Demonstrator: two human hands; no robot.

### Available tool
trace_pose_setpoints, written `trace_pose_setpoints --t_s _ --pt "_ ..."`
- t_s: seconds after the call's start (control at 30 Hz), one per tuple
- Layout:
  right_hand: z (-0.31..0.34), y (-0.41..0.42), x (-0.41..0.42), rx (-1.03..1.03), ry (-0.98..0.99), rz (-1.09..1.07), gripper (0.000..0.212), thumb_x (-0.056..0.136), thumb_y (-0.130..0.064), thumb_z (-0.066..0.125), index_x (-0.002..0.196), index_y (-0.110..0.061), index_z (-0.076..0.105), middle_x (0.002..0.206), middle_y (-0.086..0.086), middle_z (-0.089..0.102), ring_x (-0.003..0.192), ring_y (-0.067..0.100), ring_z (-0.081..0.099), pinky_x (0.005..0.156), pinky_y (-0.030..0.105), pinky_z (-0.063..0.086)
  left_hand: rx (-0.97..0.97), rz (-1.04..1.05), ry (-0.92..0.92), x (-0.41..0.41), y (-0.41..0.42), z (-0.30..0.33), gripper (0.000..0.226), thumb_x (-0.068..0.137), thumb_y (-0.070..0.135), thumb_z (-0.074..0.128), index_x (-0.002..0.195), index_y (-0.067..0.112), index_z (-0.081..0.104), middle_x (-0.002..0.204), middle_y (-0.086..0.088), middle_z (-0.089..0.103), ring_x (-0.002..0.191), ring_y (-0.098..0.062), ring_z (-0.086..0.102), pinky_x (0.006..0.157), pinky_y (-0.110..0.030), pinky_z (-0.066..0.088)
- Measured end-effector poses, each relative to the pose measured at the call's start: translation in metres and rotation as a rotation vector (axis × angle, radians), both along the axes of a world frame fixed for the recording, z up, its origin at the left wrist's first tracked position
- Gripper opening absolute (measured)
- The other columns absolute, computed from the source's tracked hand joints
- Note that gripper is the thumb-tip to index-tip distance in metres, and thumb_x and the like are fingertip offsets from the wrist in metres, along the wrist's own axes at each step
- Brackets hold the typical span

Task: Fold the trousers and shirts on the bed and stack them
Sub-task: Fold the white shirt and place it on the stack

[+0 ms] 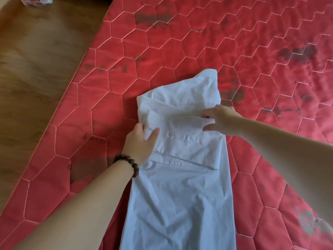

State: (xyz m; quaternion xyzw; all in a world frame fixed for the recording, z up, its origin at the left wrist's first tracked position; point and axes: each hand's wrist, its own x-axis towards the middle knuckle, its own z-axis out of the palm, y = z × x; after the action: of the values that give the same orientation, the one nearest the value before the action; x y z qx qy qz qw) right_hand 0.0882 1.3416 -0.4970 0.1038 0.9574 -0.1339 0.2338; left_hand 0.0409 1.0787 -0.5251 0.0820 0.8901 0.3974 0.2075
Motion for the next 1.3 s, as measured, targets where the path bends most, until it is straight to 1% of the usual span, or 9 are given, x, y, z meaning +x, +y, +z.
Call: trace_pose_setpoints --t_s 0.13,0.3,0.47,0.53,0.7,0.83,1.03,1.13,1.3 --pt "0.000 0.008 0.002 0.076 -0.136 -0.028 0.030 0.087 -0.048 0.062 0.109 -0.028 0.057 0.100 -0.001 0.051 0.117 0.026 0.045 0.098 0.043 0.031 -0.040 0.117 -0.096 -0.005 0.004 -0.008 0.032 0.093 0.021 0.056 0.070 0.000 0.047 0.062 -0.008 0.046 0.063 -0.025 0.043 0.051 -0.031 0.029" --pt "-0.001 0.017 0.005 0.219 -0.117 -0.059 0.037 0.088 -0.037 0.065 0.123 -0.024 0.058 0.115 0.005 0.047 0.123 0.029 0.036 0.113 0.054 0.014 -0.059 0.012 -0.098 0.007 0.008 -0.007 0.024 0.082 0.011 0.067 0.101 0.001 0.058 0.089 -0.013 0.065 0.082 -0.028 0.060 0.061 -0.029 0.041" --pt "-0.013 -0.027 0.025 0.286 0.449 -0.140 0.035 0.082 -0.017 0.065 0.117 -0.012 0.060 0.123 0.011 0.051 0.118 0.034 0.041 0.108 0.048 0.026 -0.174 -0.196 0.603 0.022 0.016 -0.004 0.043 0.077 0.007 0.061 0.120 0.000 0.057 0.119 -0.018 0.054 0.114 -0.035 0.050 0.095 -0.045 0.043" --pt "-0.028 -0.062 0.033 0.147 0.542 -0.077 0.035 0.081 -0.009 0.062 0.115 -0.006 0.063 0.123 0.015 0.056 0.117 0.036 0.048 0.103 0.045 0.035 -0.202 -0.396 0.644 0.021 0.024 -0.012 0.037 0.085 0.007 0.053 0.120 -0.003 0.060 0.133 -0.021 0.052 0.129 -0.038 0.045 0.108 -0.047 0.036" --pt "-0.071 -0.094 0.052 0.026 0.390 0.021 0.055 0.101 -0.035 0.036 0.151 -0.017 0.026 0.159 -0.001 0.019 0.148 0.017 0.009 0.120 0.044 0.007 -0.522 -0.582 0.579 0.025 0.023 -0.045 0.052 0.100 0.034 0.033 0.147 0.015 0.037 0.157 -0.004 0.028 0.146 -0.027 0.021 0.120 -0.043 0.015" --pt "-0.083 -0.052 0.076 0.210 0.312 -0.177 0.072 0.093 -0.065 0.018 0.153 -0.028 0.005 0.161 -0.006 -0.002 0.148 0.012 -0.009 0.120 0.045 -0.004 -0.537 -0.544 0.606 0.027 0.022 -0.057 0.058 0.095 0.044 0.028 0.149 0.023 0.033 0.158 -0.006 0.024 0.146 -0.034 0.015 0.118 -0.049 0.016" --pt "-0.075 -0.037 0.087 0.250 0.135 -0.240 0.070 0.090 -0.066 0.002 0.150 -0.033 -0.014 0.160 -0.003 -0.016 0.146 0.014 -0.019 0.117 0.049 -0.013 -0.646 -0.571 0.498 0.027 0.026 -0.051 0.063 0.096 0.050 0.017 0.154 0.031 0.005 0.162 -0.008 -0.006 0.148 -0.027 -0.009 0.120 -0.046 -0.003" --pt "-0.059 -0.050 0.087 0.340 0.173 -0.263 0.070 0.097 -0.054 0.019 0.153 -0.017 0.000 0.161 0.008 -0.010 0.148 0.021 -0.013 0.116 0.054 -0.009 -0.626 -0.540 0.504 0.031 0.022 -0.037 0.063 0.097 0.046 0.024 0.154 0.025 0.004 0.161 -0.010 -0.006 0.148 -0.025 -0.012 0.118 -0.051 -0.007" --pt "-0.058 -0.146 0.141 0.076 0.459 -0.116 0.054 0.091 -0.025 0.048 0.140 -0.004 0.044 0.154 0.015 0.029 0.144 0.031 0.024 0.113 0.060 0.021 -0.432 -0.588 0.573 0.120 -0.028 -0.032 0.056 0.091 0.028 0.034 0.140 0.004 0.046 0.152 -0.014 0.035 0.144 -0.031 0.026 0.115 -0.052 0.026"
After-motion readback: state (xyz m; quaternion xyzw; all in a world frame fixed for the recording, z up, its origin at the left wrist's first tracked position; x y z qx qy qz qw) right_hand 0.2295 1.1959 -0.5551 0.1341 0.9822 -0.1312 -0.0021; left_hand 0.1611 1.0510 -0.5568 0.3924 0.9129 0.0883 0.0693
